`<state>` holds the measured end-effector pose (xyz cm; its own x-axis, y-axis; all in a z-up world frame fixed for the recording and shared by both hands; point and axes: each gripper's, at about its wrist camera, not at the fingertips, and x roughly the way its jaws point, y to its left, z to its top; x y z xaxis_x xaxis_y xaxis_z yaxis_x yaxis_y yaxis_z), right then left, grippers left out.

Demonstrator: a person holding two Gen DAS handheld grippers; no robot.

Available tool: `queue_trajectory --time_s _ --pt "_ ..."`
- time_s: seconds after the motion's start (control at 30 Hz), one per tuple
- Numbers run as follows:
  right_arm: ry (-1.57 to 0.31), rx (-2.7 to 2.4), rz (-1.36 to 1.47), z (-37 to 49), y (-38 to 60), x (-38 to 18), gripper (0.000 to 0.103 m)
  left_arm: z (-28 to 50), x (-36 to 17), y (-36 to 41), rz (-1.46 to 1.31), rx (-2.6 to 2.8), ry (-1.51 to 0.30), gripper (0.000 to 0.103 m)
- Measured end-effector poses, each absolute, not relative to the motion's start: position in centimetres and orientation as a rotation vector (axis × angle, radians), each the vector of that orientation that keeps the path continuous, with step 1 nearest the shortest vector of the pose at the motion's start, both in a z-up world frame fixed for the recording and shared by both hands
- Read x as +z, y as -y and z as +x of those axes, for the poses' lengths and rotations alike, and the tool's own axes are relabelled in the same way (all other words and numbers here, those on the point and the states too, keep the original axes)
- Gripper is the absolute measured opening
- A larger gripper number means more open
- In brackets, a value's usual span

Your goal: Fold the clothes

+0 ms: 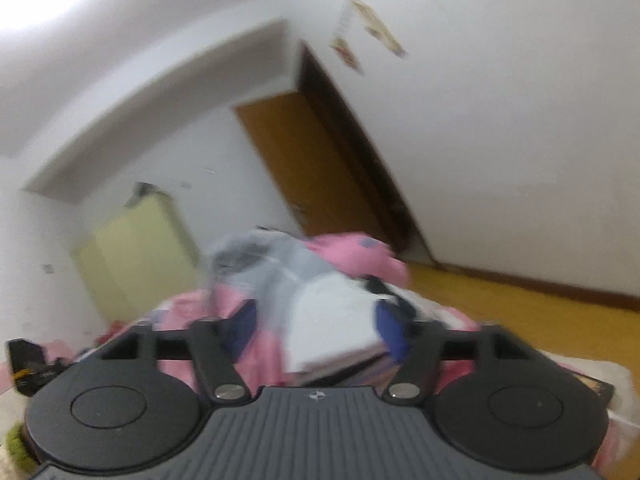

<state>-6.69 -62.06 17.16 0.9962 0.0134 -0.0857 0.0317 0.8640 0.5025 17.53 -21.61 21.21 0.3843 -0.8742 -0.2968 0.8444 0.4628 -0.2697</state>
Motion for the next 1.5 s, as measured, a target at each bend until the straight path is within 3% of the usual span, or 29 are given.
queue_trajectory --time_s 0.13,0.23,0.5,0.67,1.5 --pt "-0.047 0.043 0.503 -11.8 57.7 19.2 0.1 13.4 19.8 19.5 -0.14 -1.1 -0.465 0.103" --pt "-0.131 0.07 0.576 -11.2 54.4 16.3 0.102 10.8 17.3 18.9 -0.16 -1.033 -0.511 0.103" --pt "-0.444 -0.086 0.578 -6.7 43.4 6.5 0.102 5.7 10.5 19.3 -0.02 -0.734 -0.606 0.103" --pt "-0.48 -0.162 0.369 -6.3 38.4 6.7 0.103 3.5 8.9 19.1 0.122 -0.571 -0.49 0.103" --pt "-0.494 -0.487 0.127 -6.0 34.6 7.8 0.103 4.3 7.9 16.2 0.025 -0.474 -0.601 0.103"
